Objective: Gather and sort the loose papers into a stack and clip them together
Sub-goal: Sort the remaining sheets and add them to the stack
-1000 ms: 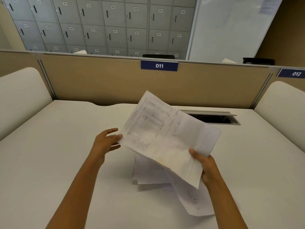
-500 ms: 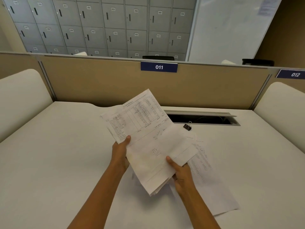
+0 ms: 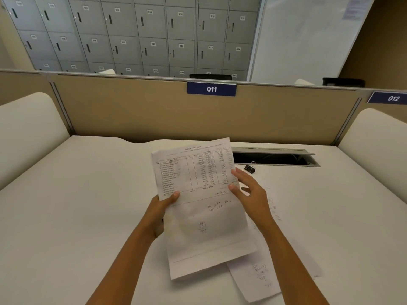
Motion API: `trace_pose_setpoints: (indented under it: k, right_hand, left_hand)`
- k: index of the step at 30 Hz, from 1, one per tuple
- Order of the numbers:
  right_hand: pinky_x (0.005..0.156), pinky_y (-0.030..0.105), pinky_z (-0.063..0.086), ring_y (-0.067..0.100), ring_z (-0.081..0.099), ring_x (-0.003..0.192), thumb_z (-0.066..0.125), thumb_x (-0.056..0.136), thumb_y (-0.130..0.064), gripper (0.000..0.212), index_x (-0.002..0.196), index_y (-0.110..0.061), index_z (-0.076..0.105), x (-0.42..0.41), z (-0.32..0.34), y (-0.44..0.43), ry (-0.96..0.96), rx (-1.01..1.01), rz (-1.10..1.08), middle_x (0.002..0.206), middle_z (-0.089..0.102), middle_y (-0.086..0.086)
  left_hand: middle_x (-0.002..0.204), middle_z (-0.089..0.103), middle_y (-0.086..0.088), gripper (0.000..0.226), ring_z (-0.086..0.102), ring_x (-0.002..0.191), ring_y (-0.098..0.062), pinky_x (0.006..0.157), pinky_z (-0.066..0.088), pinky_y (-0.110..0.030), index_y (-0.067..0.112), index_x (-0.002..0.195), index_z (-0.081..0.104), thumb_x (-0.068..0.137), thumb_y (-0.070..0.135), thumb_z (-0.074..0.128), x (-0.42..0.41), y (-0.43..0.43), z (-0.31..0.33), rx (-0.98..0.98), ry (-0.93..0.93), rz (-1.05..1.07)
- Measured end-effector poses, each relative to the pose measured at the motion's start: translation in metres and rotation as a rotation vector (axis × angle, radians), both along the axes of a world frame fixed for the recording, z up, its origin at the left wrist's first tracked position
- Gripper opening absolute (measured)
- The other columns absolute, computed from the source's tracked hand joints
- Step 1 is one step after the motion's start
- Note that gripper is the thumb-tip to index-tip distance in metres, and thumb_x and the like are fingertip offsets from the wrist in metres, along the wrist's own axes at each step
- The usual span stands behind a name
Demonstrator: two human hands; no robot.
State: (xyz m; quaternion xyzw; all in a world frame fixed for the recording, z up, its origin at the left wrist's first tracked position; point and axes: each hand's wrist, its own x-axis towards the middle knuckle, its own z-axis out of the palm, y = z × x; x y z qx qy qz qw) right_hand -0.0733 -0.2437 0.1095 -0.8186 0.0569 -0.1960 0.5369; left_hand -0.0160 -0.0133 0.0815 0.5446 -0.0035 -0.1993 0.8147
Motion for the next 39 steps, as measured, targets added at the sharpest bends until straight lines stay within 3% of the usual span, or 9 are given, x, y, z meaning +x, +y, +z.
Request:
trace_pose_setpoints:
  k: [5,9,12,16,20,22,26,30,39]
  right_hand:
    - [0.083,0.018,0.054,0.005,0.061,0.108,0.055,0.089,-0.037,0.023,0.111,-0.041,0.059,-0.020,0.013,0.021,-0.204,0.157,0.121,0.115,0.065,-0.022]
    - [0.074,0.025,0.057,0.018,0.072,0.086,0.042,0.091,-0.029,0.023,0.101,-0.020,0.061,-0.033,0.033,0.028,-0.065,0.388,0.373,0.088,0.075,-0.001]
    - [0.076,0.026,0.057,0.016,0.071,0.088,0.044,0.095,-0.024,0.018,0.101,-0.020,0.060,-0.030,0.038,0.032,0.094,0.228,0.479,0.091,0.075,-0.004]
    - [0.091,0.023,0.047,-0.003,0.056,0.103,0.057,0.090,-0.025,0.032,0.121,-0.032,0.051,-0.011,0.021,0.029,0.035,-0.081,0.186,0.119,0.056,-0.019]
    - [0.088,0.024,0.050,0.014,0.050,0.114,0.064,0.084,-0.028,0.055,0.134,-0.019,0.043,0.001,0.006,0.019,0.109,0.168,0.032,0.134,0.049,0.000]
    - [0.070,0.011,0.049,0.013,0.054,0.102,0.055,0.092,-0.021,0.041,0.131,-0.018,0.047,0.002,-0.004,0.015,0.230,0.213,0.029,0.130,0.055,0.005]
    - [0.082,0.021,0.046,0.013,0.056,0.097,0.051,0.094,-0.016,0.037,0.131,-0.016,0.049,0.002,-0.028,0.012,0.312,0.179,-0.034,0.122,0.057,0.001]
    - [0.053,0.003,0.043,-0.006,0.051,0.079,0.051,0.094,-0.021,0.033,0.127,-0.019,0.053,-0.004,-0.045,0.017,0.294,0.150,-0.049,0.107,0.058,-0.006]
    - [0.071,0.015,0.049,0.003,0.061,0.082,0.070,0.081,-0.026,0.033,0.112,-0.024,0.063,-0.009,-0.074,0.015,0.301,0.088,-0.148,0.092,0.064,-0.012]
  left_hand:
    - [0.122,0.064,-0.010,0.053,0.064,0.107,-0.030,0.080,0.056,-0.046,0.015,0.127,0.054,0.076,0.024,0.068,0.004,0.008,-0.003,-0.011,-0.004,0.005]
    - [0.116,0.066,-0.011,0.048,0.066,0.100,-0.033,0.072,0.058,-0.045,0.017,0.118,0.058,0.074,0.029,0.072,0.005,0.009,-0.006,-0.010,-0.005,-0.009]
    - [0.114,0.067,-0.011,0.054,0.066,0.098,-0.034,0.071,0.058,-0.048,0.021,0.118,0.056,0.069,0.030,0.077,0.006,0.009,-0.007,-0.023,0.000,-0.014]
    - [0.116,0.067,-0.011,0.085,0.067,0.100,-0.032,0.072,0.057,-0.045,0.018,0.121,0.057,0.045,0.040,0.088,0.006,0.013,-0.009,-0.026,-0.008,-0.074]
    - [0.114,0.069,-0.010,0.070,0.066,0.101,-0.032,0.073,0.058,-0.045,0.017,0.119,0.059,0.056,0.034,0.084,0.005,0.014,-0.009,-0.035,0.012,-0.097]
    - [0.115,0.068,-0.012,0.051,0.066,0.102,-0.033,0.077,0.057,-0.047,0.015,0.120,0.058,0.071,0.025,0.071,0.006,0.015,-0.014,-0.022,0.049,-0.077]
    - [0.115,0.067,-0.014,0.042,0.065,0.102,-0.035,0.080,0.055,-0.050,0.014,0.121,0.057,0.080,0.018,0.064,0.008,0.017,-0.028,0.050,0.128,-0.049]
    - [0.113,0.067,-0.015,0.031,0.065,0.100,-0.037,0.075,0.057,-0.049,0.015,0.115,0.058,0.084,0.013,0.061,0.009,0.017,-0.043,0.077,0.190,-0.016]
    - [0.110,0.065,-0.020,0.035,0.064,0.096,-0.040,0.081,0.053,-0.051,0.005,0.119,0.055,0.084,0.005,0.060,0.011,0.019,-0.057,0.213,0.276,0.042]
